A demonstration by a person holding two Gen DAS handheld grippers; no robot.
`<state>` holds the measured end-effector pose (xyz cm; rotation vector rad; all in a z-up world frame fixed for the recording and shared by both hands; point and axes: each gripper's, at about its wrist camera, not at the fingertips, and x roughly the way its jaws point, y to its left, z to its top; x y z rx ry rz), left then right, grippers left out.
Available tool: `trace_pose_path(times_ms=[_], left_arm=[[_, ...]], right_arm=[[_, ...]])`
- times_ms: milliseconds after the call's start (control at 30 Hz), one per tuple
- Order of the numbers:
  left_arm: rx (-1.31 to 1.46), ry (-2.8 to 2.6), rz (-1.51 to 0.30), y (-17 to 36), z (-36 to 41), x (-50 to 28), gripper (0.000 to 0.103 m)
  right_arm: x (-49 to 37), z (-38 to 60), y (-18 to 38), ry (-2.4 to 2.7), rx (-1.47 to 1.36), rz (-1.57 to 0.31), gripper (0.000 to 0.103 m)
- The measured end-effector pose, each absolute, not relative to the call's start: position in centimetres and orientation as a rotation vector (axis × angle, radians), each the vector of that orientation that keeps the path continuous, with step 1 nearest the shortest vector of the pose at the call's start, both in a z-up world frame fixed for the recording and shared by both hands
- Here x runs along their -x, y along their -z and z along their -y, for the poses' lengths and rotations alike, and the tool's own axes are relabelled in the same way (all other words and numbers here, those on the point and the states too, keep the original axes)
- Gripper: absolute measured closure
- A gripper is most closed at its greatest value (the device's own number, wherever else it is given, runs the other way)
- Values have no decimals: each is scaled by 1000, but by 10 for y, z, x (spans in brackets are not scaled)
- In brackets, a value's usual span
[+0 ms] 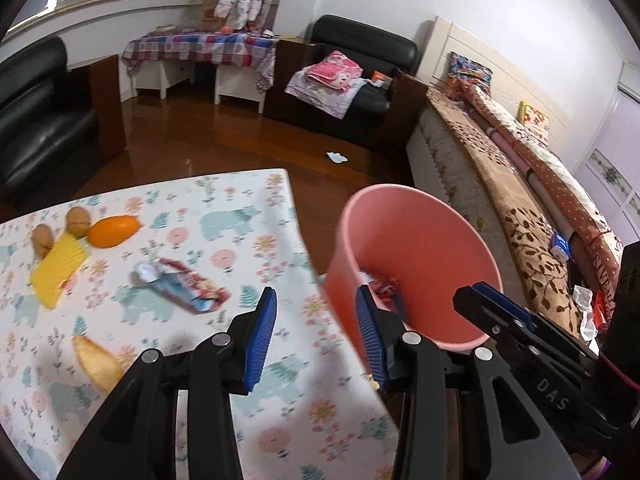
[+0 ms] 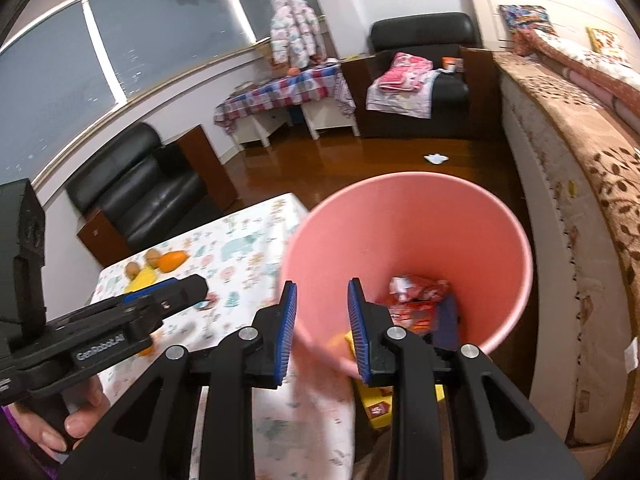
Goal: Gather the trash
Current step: 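Move both open grippers back over the table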
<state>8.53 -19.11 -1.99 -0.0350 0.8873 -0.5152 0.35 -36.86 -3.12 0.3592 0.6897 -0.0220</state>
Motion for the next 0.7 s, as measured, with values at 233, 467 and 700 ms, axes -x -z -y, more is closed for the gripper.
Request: trace_pose_path(times_ms=[233,467,700], left_arm=[[61,437,-890,24,145,-80,61],[141,311,-901,33,76,-74,60],[220,216,-940,54,25,-68,57]], right_arm=[[-9,335,31,-80,-322,-717,76],[-19,309,37,-167,-290,-754,76],[-28,290,47,-236,-260,-794,76]])
